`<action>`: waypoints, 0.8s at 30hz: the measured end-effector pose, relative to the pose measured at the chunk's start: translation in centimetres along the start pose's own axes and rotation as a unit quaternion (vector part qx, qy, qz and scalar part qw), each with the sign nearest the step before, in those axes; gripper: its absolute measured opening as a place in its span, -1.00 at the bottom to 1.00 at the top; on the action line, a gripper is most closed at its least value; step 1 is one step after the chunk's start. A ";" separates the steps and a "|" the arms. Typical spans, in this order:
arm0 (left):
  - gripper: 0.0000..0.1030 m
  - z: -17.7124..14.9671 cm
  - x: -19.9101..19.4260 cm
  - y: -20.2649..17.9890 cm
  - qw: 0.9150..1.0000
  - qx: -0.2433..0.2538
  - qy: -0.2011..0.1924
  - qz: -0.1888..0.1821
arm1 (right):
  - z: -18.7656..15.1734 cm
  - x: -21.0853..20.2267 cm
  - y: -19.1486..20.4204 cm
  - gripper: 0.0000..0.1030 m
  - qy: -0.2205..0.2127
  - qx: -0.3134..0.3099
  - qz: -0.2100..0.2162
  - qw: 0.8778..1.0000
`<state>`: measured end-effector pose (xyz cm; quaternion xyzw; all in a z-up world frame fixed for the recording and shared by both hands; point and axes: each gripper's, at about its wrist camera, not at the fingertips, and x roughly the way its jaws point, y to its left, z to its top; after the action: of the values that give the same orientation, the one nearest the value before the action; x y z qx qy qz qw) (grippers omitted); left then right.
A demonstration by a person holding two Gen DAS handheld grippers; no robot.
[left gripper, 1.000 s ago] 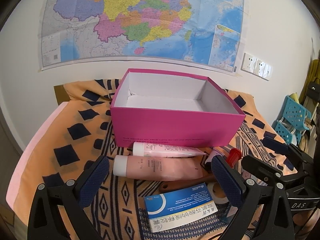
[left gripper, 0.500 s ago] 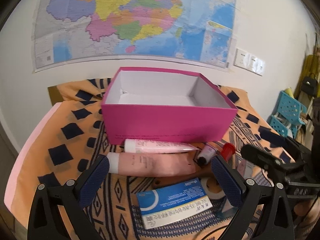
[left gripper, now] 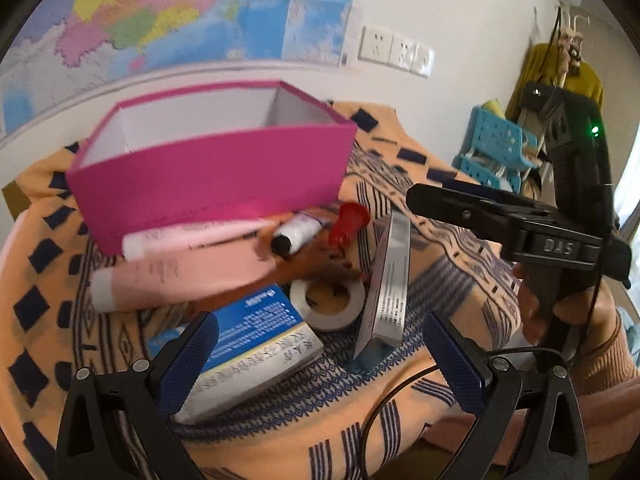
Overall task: Organize rigid objects
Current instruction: 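Grasp the white-and-teal medicine box with the right gripper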
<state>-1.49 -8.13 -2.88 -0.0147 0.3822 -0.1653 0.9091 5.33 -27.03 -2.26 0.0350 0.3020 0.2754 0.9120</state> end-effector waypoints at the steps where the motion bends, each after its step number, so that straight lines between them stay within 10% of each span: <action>1: 0.97 0.1 0.2 0.0 1.000 0.000 0.001 0.006 | -0.2 0.1 -0.1 0.97 0.004 0.000 0.004 1.000; 11: 0.62 0.7 1.4 3.2 0.997 -0.058 0.008 0.053 | -1.5 2.7 -0.7 0.87 0.045 0.007 0.073 0.996; 16: 0.53 0.3 1.5 3.2 0.996 -0.060 0.009 0.063 | -2.7 4.5 -1.3 0.45 0.085 0.030 0.098 0.991; 24: 0.30 -0.4 1.2 1.7 0.999 -0.027 0.029 -0.009 | -3.7 4.5 -2.6 0.33 0.097 0.061 0.113 0.987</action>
<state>-0.53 -6.81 -4.24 -0.0382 0.4125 -0.1636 0.8954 7.45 -27.30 -8.30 0.0977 0.3996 0.3599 0.8374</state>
